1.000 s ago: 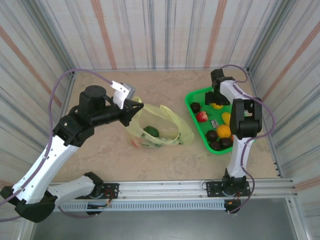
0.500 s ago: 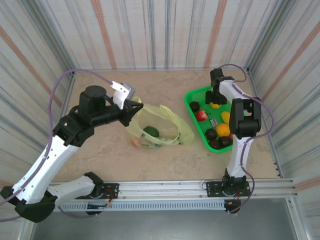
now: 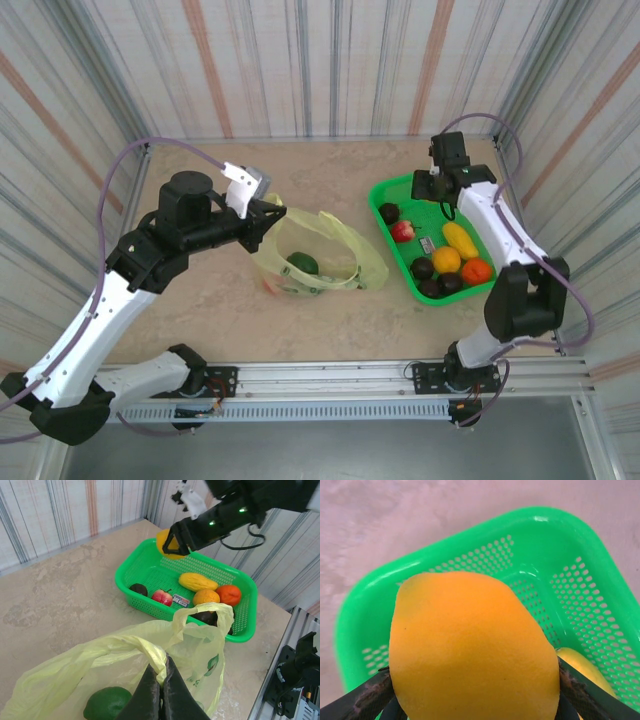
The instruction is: Place the fake fruits into the plastic bag and tie a complex knot
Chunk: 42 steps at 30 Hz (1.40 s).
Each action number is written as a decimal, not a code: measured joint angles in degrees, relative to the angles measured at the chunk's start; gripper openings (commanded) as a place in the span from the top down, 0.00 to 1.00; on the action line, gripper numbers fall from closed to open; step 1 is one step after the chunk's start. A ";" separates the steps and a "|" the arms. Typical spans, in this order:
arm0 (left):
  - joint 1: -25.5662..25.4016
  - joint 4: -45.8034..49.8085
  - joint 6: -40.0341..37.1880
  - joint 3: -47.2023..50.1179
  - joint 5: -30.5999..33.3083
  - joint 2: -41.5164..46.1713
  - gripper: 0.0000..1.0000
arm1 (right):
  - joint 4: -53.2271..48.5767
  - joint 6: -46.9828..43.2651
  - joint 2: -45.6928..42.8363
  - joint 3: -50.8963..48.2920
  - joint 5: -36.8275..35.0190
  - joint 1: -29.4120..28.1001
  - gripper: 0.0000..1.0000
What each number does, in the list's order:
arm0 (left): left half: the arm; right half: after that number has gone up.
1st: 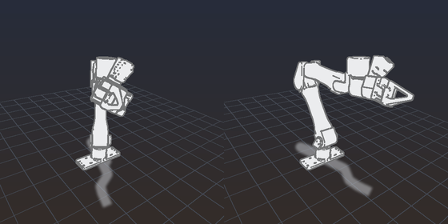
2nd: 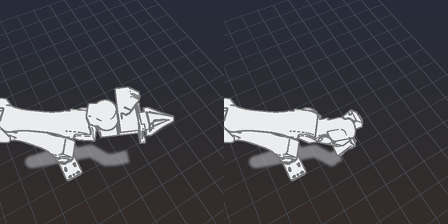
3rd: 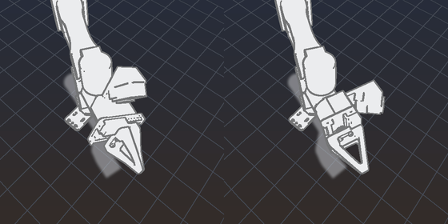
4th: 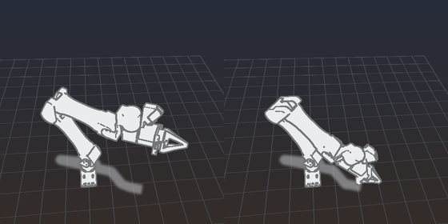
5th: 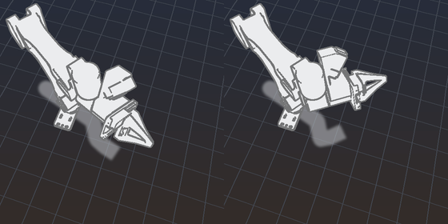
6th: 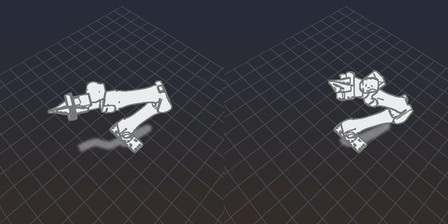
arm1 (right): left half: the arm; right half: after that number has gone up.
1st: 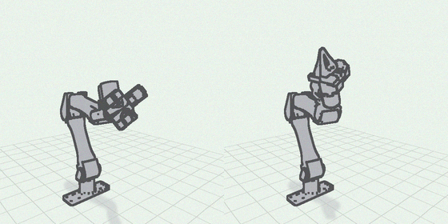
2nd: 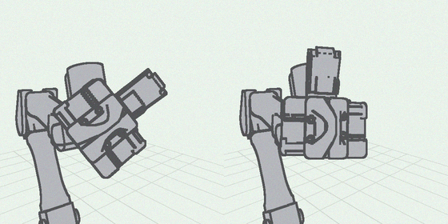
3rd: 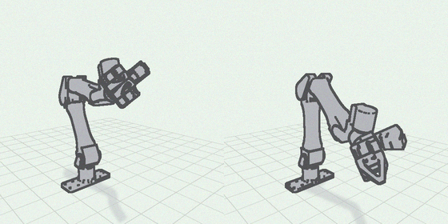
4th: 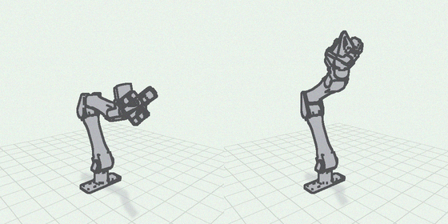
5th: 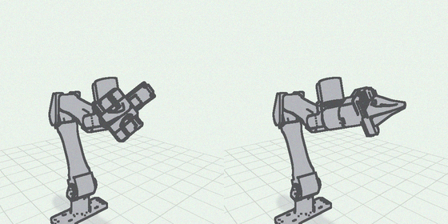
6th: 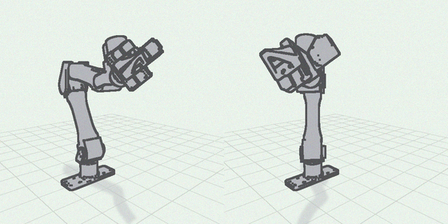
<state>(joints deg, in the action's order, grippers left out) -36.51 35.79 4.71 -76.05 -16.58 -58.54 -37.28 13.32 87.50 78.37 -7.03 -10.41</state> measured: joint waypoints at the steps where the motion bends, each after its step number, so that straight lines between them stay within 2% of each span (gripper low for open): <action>1: 0.00 0.00 0.00 0.00 0.00 0.00 1.00 | -0.09 0.20 -1.92 -0.55 0.37 -0.87 0.52; 10: 0.00 0.00 0.00 0.00 0.33 0.39 1.00 | -1.70 2.89 -23.56 -6.25 6.43 -12.57 0.51; 15: 0.00 0.02 0.00 0.00 0.57 0.48 1.00 | -4.02 2.58 -36.96 -10.34 12.55 -14.49 0.51; 20: 0.00 0.02 0.00 0.00 0.81 0.48 1.00 | -6.78 2.54 -44.85 -11.50 19.93 -16.76 0.50; 24: 0.00 0.02 0.00 0.00 0.79 0.44 1.00 | -6.47 3.21 -48.43 -13.77 26.32 -21.42 0.50; 29: 0.00 0.02 0.00 0.00 0.79 0.15 1.00 | -2.10 5.60 -45.27 -17.44 27.43 -32.52 0.50; 32: 0.00 0.02 0.00 0.00 0.81 0.15 1.00 | 1.38 5.75 -38.45 -17.40 22.95 -41.72 0.49; 34: 0.00 0.02 0.00 0.00 0.83 0.15 1.00 | 3.82 5.79 -33.46 -17.31 18.45 -45.92 0.50; 42: 0.00 0.00 0.00 0.17 1.73 1.22 1.00 | 12.85 7.45 -21.59 -16.46 0.98 -50.12 0.50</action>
<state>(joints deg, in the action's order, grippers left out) -36.51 35.79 4.71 -75.88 -14.85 -57.32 -24.43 20.78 65.91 61.91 -6.04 -60.53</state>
